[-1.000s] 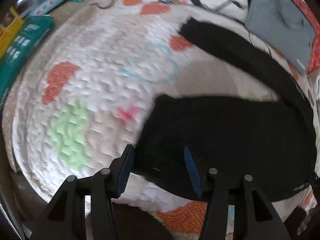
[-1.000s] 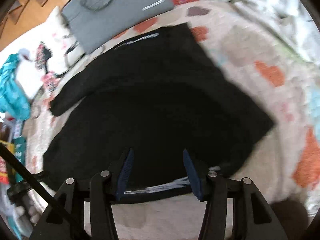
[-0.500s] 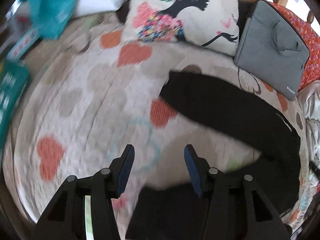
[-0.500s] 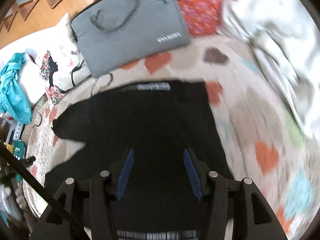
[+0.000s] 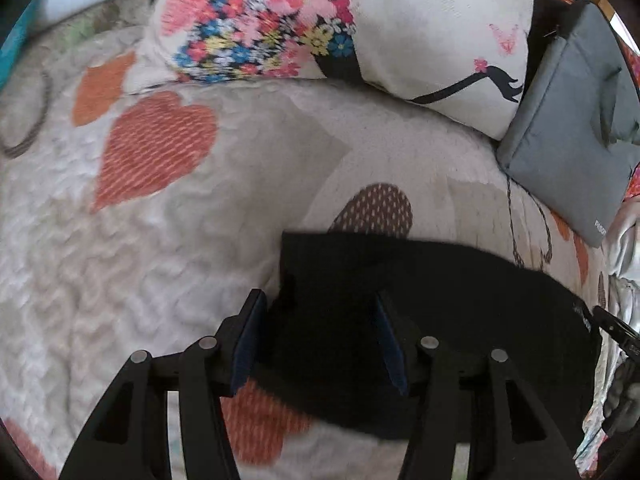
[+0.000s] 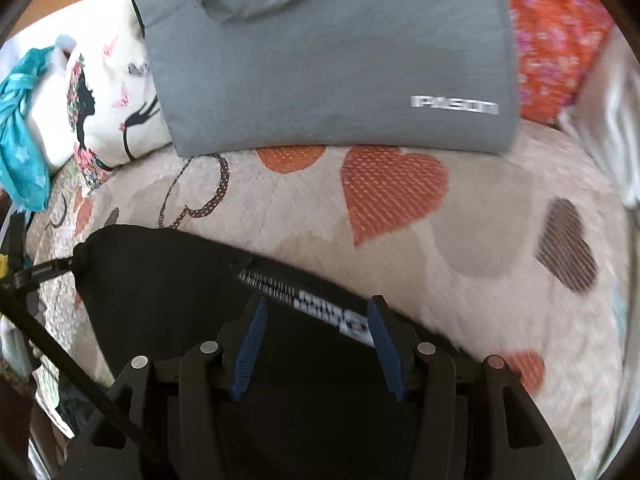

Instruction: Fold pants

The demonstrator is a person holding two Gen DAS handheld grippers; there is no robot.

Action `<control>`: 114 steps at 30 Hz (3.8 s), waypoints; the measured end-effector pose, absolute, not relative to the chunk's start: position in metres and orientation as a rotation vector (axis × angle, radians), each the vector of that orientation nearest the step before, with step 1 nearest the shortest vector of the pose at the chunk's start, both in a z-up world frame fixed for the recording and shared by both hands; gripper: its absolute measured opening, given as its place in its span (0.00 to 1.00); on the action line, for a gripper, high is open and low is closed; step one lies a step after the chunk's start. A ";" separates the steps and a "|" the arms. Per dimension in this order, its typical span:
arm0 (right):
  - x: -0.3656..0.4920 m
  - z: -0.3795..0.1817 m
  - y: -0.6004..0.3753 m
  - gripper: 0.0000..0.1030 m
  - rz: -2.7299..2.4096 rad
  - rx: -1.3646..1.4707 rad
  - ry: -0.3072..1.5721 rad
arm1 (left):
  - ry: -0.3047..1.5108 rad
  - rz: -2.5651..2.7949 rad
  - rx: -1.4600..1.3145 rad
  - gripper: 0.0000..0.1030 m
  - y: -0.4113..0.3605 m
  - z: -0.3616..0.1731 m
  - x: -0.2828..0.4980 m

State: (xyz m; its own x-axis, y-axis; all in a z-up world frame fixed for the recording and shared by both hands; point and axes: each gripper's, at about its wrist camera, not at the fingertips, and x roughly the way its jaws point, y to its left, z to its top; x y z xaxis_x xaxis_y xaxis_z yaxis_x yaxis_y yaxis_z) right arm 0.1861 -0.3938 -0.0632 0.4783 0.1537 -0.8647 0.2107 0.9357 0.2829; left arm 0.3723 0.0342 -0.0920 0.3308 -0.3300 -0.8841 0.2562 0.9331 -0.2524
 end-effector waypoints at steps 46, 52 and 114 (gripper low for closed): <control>0.017 -0.014 -0.251 0.10 -0.036 0.192 1.014 | 0.842 -0.425 0.165 0.12 0.093 0.003 0.151; -0.027 -0.048 -0.234 0.10 -0.029 0.229 1.067 | 0.899 -0.427 0.260 0.17 0.108 -0.033 0.114; 0.054 -0.001 0.080 0.16 0.608 -0.272 0.995 | 0.870 -0.283 -0.254 0.64 0.304 -0.033 0.015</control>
